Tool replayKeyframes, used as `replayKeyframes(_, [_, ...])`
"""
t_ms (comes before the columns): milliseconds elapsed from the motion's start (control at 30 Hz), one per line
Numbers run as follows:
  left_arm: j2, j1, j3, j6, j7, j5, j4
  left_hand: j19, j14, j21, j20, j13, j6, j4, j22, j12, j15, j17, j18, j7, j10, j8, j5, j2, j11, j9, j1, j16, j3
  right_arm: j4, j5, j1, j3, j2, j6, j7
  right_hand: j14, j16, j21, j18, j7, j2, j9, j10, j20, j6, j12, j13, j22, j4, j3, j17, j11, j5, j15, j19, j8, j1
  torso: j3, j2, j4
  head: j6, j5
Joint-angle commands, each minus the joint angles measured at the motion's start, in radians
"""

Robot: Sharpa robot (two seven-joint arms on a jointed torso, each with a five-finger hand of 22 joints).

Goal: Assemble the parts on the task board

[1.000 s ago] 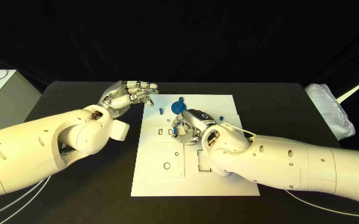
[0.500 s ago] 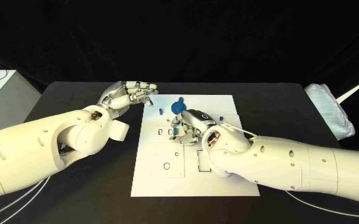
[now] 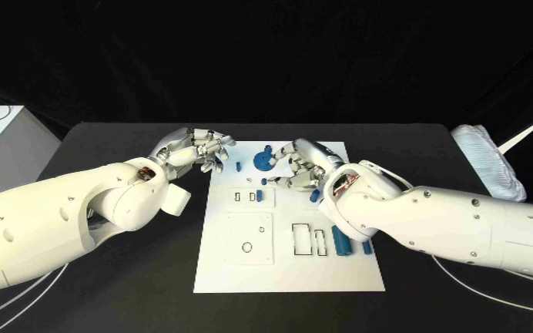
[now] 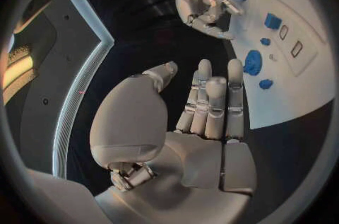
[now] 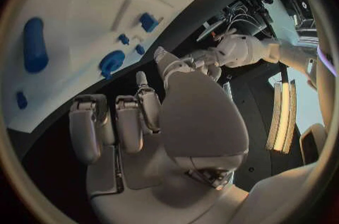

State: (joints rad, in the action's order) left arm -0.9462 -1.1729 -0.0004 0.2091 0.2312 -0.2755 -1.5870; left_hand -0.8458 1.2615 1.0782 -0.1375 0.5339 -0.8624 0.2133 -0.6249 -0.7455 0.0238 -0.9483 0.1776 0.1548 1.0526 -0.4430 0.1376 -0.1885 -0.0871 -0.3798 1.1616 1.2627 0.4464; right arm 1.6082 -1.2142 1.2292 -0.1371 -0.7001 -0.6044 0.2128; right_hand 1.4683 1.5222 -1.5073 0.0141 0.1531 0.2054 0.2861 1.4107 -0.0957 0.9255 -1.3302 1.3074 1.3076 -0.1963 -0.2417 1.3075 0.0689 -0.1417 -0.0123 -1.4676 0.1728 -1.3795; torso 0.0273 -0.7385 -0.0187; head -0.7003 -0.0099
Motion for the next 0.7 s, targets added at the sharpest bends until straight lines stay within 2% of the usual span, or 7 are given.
replayKeyframes(33, [0.009,-0.007,0.001,-0.095,-0.208,-0.208,0.007,-0.049,0.059,0.049,0.011,0.061,-0.006,0.045,-0.053,-0.092,-0.017,-0.077,-0.001,-0.016,-0.004,-0.066,-0.003,-0.004,0.022,-0.039,-0.024,0.054,-0.033,0.014,0.189,0.029,0.002,-0.031,0.024,-0.100,0.076,-0.004,0.006,0.005,0.001,0.001,0.001,-0.007,-0.005,0.001,0.005,0.068,0.214,-0.001,-0.003,0.160,0.000,-0.006,0.008,-0.064,0.005,-0.010,-0.0017,0.003,0.0016,-0.004,-0.002])
replayKeyframes(67, [0.014,-0.012,0.001,-0.109,-0.247,-0.250,0.011,-0.084,0.082,0.080,0.018,0.082,0.002,0.065,-0.097,-0.124,-0.025,-0.110,-0.009,-0.020,-0.007,-0.098,-0.003,-0.003,0.029,-0.061,-0.022,0.074,-0.054,0.018,0.209,0.040,0.003,-0.045,0.031,-0.104,0.076,-0.005,0.006,0.005,0.001,0.000,0.001,-0.007,-0.005,0.004,0.005,0.068,0.213,-0.002,-0.004,0.159,0.000,-0.008,0.008,-0.063,0.007,-0.010,-0.0027,0.004,0.0024,-0.004,0.000])
replayKeyframes(167, [0.034,-0.032,0.000,-0.148,-0.362,-0.365,0.029,-0.124,0.108,0.116,0.025,0.104,0.011,0.075,-0.148,-0.161,-0.029,-0.146,-0.018,-0.029,-0.009,-0.140,-0.001,0.007,0.035,-0.092,-0.011,0.096,-0.075,0.023,0.249,0.068,0.004,-0.082,0.045,-0.113,0.075,-0.005,0.007,0.005,-0.001,-0.002,0.003,-0.007,-0.005,0.009,0.004,0.069,0.213,-0.004,-0.005,0.159,-0.001,-0.012,0.007,-0.063,0.012,-0.010,-0.0056,0.007,0.0041,-0.003,0.005])
replayKeyframes(333, [0.067,-0.061,-0.002,-0.194,-0.504,-0.441,0.055,-0.133,0.114,0.126,0.028,0.114,0.020,0.075,-0.160,-0.179,-0.032,-0.151,-0.020,-0.032,-0.013,-0.163,0.001,0.016,0.037,-0.111,0.001,0.101,-0.083,0.017,0.287,0.088,0.004,-0.119,0.058,-0.114,0.075,-0.006,0.007,0.005,-0.001,-0.005,0.004,-0.009,-0.004,0.011,0.006,0.067,0.213,-0.007,-0.007,0.157,-0.002,-0.016,0.007,-0.063,0.015,-0.009,-0.0138,0.015,0.0045,-0.006,0.004])
replayKeyframes(500, [0.133,-0.125,-0.033,-0.253,-0.615,-0.477,0.109,-0.105,0.089,0.109,0.028,0.115,0.052,0.077,-0.128,-0.178,-0.028,-0.104,-0.015,-0.026,-0.038,-0.173,0.006,0.040,0.032,-0.124,0.024,0.073,-0.062,0.000,0.317,0.095,0.004,-0.141,0.071,-0.100,0.074,-0.009,0.020,0.009,-0.001,-0.005,0.003,-0.016,-0.004,0.004,0.014,0.061,0.204,-0.004,-0.012,0.153,-0.002,-0.022,0.006,-0.056,0.014,-0.017,-0.0175,0.023,-0.0024,-0.014,-0.010])
replayKeyframes(633, [0.178,-0.157,-0.049,-0.294,-0.674,-0.514,0.135,-0.125,0.101,0.123,0.027,0.117,0.056,0.080,-0.153,-0.187,-0.027,-0.126,-0.019,-0.024,-0.037,-0.184,0.001,0.040,0.030,-0.132,-0.002,0.084,-0.069,-0.009,0.326,0.097,0.004,-0.146,0.067,-0.087,0.073,-0.010,0.026,0.010,0.000,-0.003,0.002,-0.021,-0.004,0.000,0.019,0.057,0.201,-0.001,-0.016,0.152,-0.001,-0.027,0.006,-0.053,0.014,-0.024,-0.0233,0.026,-0.0015,-0.018,-0.004])
replayKeyframes(700, [0.199,-0.168,-0.053,-0.313,-0.698,-0.538,0.144,-0.139,0.112,0.133,0.027,0.120,0.056,0.080,-0.170,-0.194,-0.027,-0.144,-0.022,-0.026,-0.034,-0.192,-0.001,0.040,0.031,-0.137,-0.020,0.095,-0.076,-0.011,0.328,0.098,0.004,-0.147,0.065,-0.081,0.073,-0.011,0.028,0.011,0.001,-0.003,0.002,-0.023,-0.004,-0.002,0.021,0.055,0.199,0.001,-0.020,0.151,-0.001,-0.036,0.007,-0.052,0.015,-0.029,-0.0237,0.026,0.0010,-0.021,-0.001])
